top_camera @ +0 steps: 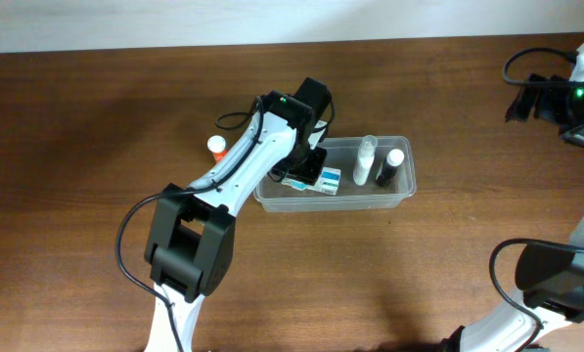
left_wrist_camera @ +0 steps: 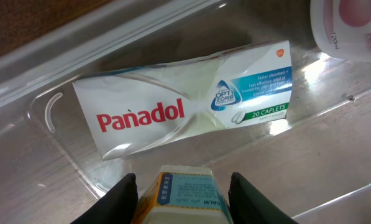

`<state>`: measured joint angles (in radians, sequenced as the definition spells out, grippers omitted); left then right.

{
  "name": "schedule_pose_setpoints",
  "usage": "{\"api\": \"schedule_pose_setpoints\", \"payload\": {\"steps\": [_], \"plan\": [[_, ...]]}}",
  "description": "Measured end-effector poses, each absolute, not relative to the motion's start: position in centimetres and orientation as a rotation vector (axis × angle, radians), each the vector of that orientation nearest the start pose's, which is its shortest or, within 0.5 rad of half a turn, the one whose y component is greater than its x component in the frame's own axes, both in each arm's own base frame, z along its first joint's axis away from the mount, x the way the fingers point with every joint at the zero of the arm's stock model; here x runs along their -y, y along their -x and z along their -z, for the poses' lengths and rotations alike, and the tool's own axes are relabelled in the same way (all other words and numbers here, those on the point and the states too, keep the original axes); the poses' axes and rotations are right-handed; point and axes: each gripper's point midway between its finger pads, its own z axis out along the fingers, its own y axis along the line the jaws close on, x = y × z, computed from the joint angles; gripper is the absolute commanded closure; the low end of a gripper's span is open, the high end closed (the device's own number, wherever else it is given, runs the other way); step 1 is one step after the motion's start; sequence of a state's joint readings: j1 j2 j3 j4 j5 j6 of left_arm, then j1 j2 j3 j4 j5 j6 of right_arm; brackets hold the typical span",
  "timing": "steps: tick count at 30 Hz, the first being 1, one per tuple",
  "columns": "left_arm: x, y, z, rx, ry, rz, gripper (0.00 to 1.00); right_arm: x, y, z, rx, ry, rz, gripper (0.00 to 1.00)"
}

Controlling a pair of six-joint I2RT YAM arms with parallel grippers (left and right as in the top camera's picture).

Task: Pack container
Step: 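Carry the jar over the container and lower it inside, then release the jar and raise the left gripper toward the orange tube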

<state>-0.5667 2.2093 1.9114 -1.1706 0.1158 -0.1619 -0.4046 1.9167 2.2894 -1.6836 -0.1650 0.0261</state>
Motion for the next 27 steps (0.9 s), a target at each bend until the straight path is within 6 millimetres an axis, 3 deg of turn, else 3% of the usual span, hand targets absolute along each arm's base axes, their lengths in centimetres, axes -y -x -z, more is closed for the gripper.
{"api": "schedule_pose_setpoints", "payload": {"steps": [14,17,20,27], "plan": [[26.5,-36.5,-6.5,-3.025,-0.655,0.216,0.59,12.3,-35.9,-27.2,-2.792,-0.579,-0.161,0.02],[26.8,-36.6,-6.5,-3.013,-0.661,0.223,0.53,12.3,-35.9,-27.1,-2.792,-0.58,-0.162,0.02],[26.9,-36.8,-6.5,-3.006,-0.659,0.226,0.6,12.3,-35.9,-27.1,-2.792,-0.58,-0.162,0.02],[27.0,-37.0,-6.5,-2.997,-0.652,0.231,0.58,12.3,-35.9,-27.2,-2.792,-0.58,-0.162,0.02]]}}
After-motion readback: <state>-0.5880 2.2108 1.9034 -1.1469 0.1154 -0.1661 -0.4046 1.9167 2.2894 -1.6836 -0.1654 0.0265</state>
